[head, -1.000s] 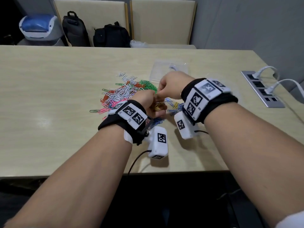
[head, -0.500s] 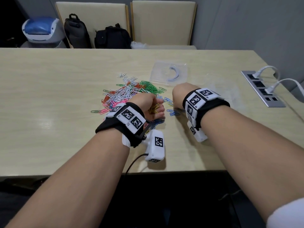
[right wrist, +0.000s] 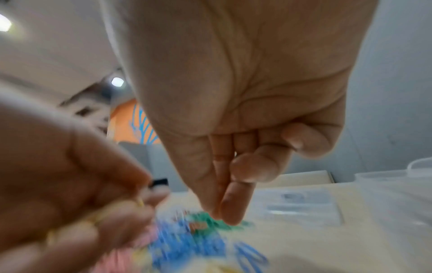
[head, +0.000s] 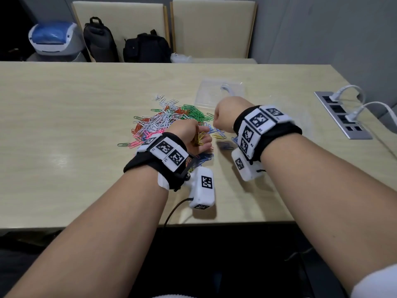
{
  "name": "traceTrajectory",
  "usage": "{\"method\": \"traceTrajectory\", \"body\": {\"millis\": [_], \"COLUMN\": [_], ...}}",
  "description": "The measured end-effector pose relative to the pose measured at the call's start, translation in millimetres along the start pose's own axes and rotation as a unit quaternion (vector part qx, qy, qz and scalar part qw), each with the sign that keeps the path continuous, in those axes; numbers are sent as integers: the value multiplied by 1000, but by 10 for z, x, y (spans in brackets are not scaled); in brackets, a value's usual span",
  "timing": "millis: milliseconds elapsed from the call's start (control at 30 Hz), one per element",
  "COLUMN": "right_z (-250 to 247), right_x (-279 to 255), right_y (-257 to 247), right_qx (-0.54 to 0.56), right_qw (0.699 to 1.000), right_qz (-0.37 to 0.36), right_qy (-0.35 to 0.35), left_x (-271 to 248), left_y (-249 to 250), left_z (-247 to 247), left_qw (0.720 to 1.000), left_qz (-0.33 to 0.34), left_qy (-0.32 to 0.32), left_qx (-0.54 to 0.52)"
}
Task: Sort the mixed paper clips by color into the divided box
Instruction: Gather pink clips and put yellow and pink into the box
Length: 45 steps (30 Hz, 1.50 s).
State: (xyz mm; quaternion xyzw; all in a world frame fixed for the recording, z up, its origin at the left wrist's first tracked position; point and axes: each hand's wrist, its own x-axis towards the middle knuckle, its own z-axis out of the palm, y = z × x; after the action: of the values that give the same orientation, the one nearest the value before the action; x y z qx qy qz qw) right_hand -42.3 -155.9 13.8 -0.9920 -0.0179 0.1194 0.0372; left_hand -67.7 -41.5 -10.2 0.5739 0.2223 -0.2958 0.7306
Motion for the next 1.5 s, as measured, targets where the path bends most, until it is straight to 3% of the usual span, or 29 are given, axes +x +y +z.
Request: {"method": "traceTrajectory", "body": {"millis": [100, 200, 367, 600, 733, 933, 1100, 1267, 1500], "right_z": [144, 236, 163, 57, 106, 312, 278, 395, 380], "right_x": [-48, -103, -114, -265, -333, -370, -407, -570, -620], "right_y": [-13, -39, -149, -559, -541, -488, -444, -595, -611], "right_qx": [-84, -113, -45, 34, 7, -120, -107, -83, -111], "right_qw": [996, 993, 998, 988, 990, 981, 987, 988, 988], "right_qz": [10, -14, -37, -151, -142, -116, -100, -103, -93], "right_qy": [-31, -9, 3, 29, 17, -97, -60, -84, -63], "left_x": [-84, -116, -152, -185, -177, -210, -271, -300, -321], "left_y": [11, 3, -38, -58, -102, -137, -171, -203, -232], "left_z": [-60, -167, -386, -513, -613, -640, -616, -597, -613], "left_qw": [999, 995, 994, 998, 998, 998, 997, 996, 994], "left_qz": [16, 35, 33, 18, 4, 7, 11, 20, 30], "left_qy": [3, 22, 38, 56, 57, 47, 37, 43, 55], "left_qx": [40, 95, 101, 15, -1, 30, 64, 76, 94]}}
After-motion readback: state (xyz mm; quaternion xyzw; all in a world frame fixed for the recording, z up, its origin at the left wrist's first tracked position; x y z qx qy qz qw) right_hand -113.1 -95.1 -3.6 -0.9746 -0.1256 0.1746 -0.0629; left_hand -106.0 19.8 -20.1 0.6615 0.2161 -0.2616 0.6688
